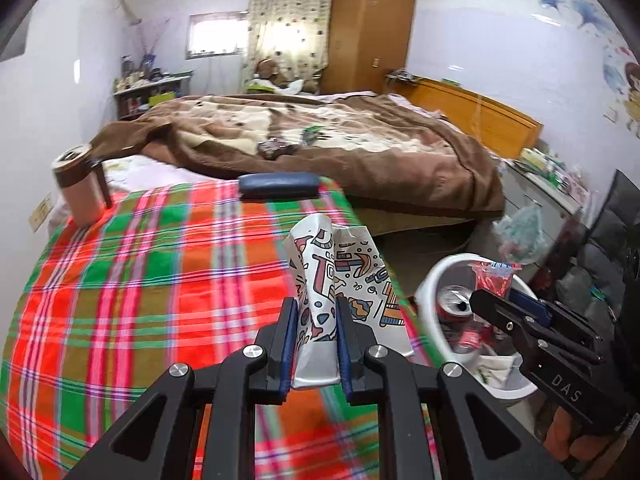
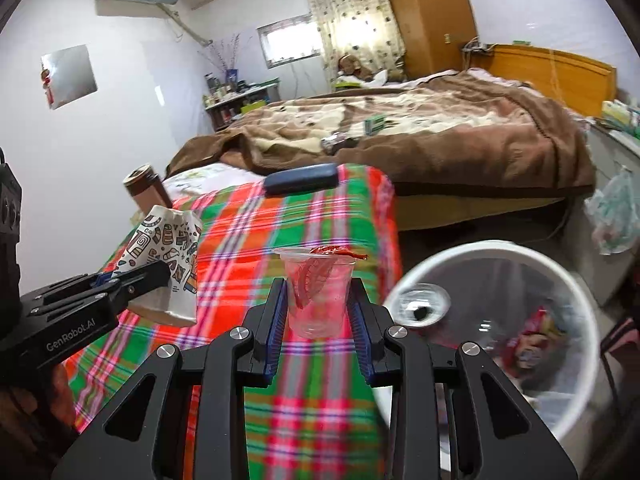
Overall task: Collect trash
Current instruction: 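Carry the paper cup and plastic cup over the trash bin with both tools, then open both tools to drop the paper cup and plastic cup into the bin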
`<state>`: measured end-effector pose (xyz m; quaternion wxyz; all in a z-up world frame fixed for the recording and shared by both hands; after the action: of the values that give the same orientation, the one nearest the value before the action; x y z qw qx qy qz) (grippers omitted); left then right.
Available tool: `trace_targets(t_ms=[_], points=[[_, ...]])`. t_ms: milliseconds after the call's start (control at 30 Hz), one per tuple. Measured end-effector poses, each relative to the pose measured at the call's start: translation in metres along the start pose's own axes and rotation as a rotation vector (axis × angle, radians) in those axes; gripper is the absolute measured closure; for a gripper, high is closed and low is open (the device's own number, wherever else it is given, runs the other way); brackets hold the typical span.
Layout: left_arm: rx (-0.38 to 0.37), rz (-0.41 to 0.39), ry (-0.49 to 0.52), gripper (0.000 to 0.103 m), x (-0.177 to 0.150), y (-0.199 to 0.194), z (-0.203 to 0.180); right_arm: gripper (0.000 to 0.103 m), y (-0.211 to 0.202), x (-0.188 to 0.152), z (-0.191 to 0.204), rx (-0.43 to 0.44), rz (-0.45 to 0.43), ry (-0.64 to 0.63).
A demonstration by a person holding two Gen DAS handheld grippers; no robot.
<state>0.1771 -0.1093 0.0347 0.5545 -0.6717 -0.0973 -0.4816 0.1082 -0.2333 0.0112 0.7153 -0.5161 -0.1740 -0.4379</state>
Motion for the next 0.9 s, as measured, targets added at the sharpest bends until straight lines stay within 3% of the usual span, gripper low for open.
trace_targets(t_ms=[367, 567, 900], points=[[-0.137, 0.0, 0.09, 0.085, 0.022, 0.018, -0.079, 0.071, -0.031, 0.014, -0.065, -0.138, -0.074, 0.085], [-0.205, 0.039, 0.138, 0.084, 0.028, 0.04, -0.121, 0.071, -0.031, 0.013, -0.096, -0.193, -0.065, 0.138], [-0.243, 0.108, 0.203, 0.084, 0.036, 0.078, -0.17, 0.071, -0.026, 0.004, -0.131, -0.25, -0.001, 0.173]])
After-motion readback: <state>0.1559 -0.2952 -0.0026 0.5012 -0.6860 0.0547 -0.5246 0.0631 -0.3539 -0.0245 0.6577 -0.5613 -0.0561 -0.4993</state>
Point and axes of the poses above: each gripper's, at about its wrist camera, not at the fingertips, and y roughly the way its jaws point, z to its left, x to its top, the point moved 1 cm from there along y, roughly the way its jaws point, and after that the axes turned 15 degrees about y, right-handed, at the moved point
